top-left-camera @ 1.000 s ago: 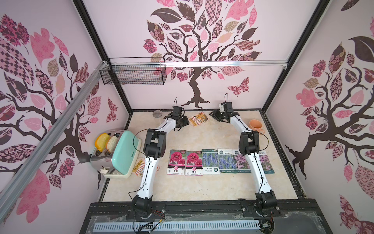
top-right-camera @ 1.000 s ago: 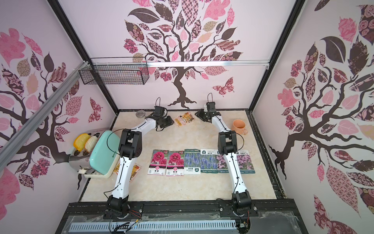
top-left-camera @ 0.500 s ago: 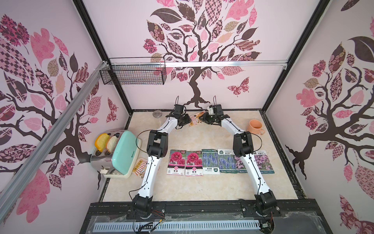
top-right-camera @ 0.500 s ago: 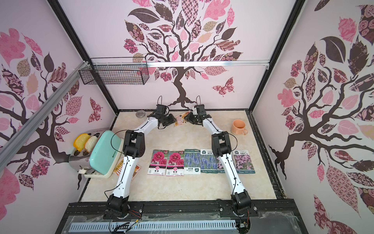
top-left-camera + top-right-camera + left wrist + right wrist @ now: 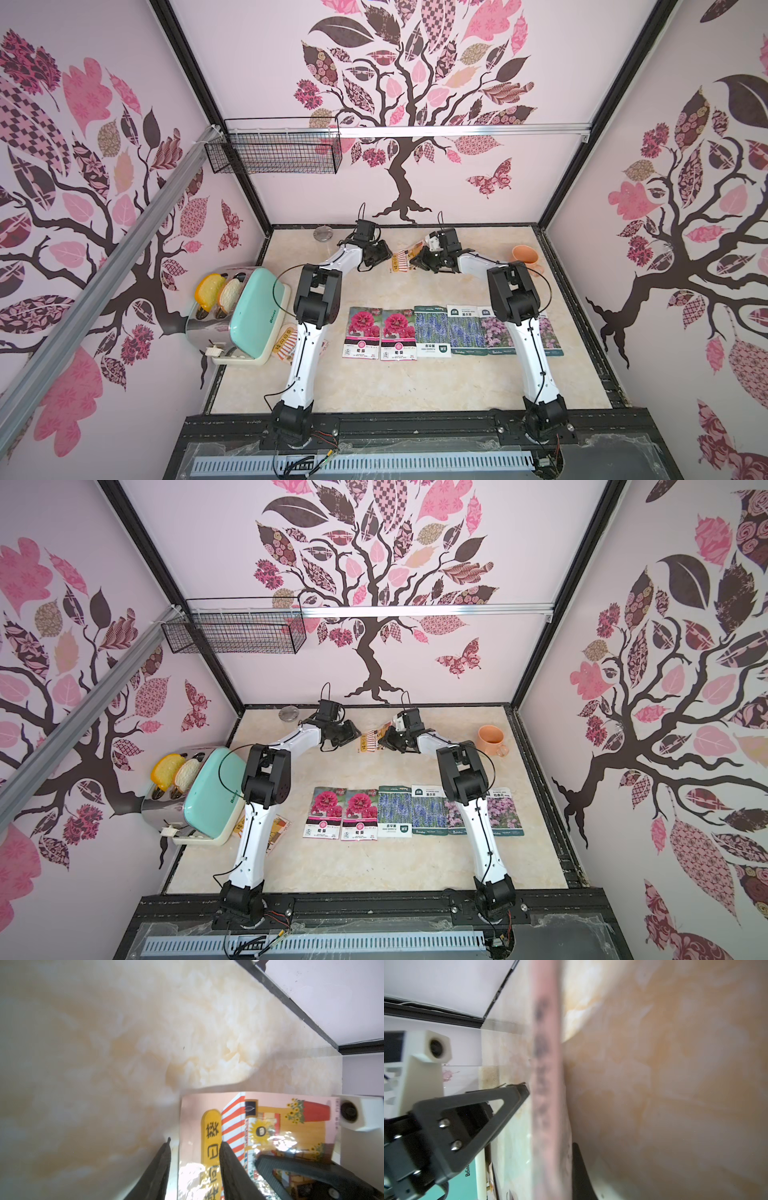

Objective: Arrange the seed packets in a row
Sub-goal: Pick up the seed packet from the center of the board.

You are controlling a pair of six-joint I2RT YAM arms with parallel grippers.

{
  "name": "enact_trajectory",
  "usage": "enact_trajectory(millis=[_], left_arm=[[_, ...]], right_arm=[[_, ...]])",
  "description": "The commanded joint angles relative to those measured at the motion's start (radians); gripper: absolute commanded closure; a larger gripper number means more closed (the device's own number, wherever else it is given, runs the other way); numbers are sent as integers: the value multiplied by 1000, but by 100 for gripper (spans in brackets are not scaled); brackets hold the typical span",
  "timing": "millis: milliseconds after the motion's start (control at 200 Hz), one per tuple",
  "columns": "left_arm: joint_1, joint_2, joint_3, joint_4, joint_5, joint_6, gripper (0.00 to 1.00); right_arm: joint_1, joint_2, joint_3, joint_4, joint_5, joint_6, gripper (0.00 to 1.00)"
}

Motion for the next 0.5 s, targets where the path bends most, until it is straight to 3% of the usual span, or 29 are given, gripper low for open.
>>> enact_trajectory(millis=[0,65,165,355,495], left_arm=[[-8,-180,-159,24,-15,-71,58],[-11,-285,-290,78,-20,-132,58],[-21,-444,-487,198,0,-228,57],[-53,-639,-719,373,60,-318,54],[-76,-712,-804,435,90,-275,55]], right_arm=[[6,-163,-154,301,50,104,100],[10,-250,-297,472,100,171,100],[21,-341,-405,587,148,247,100],[60,-436,-470,601,164,288,100],[89,-486,-511,602,153,312,100]])
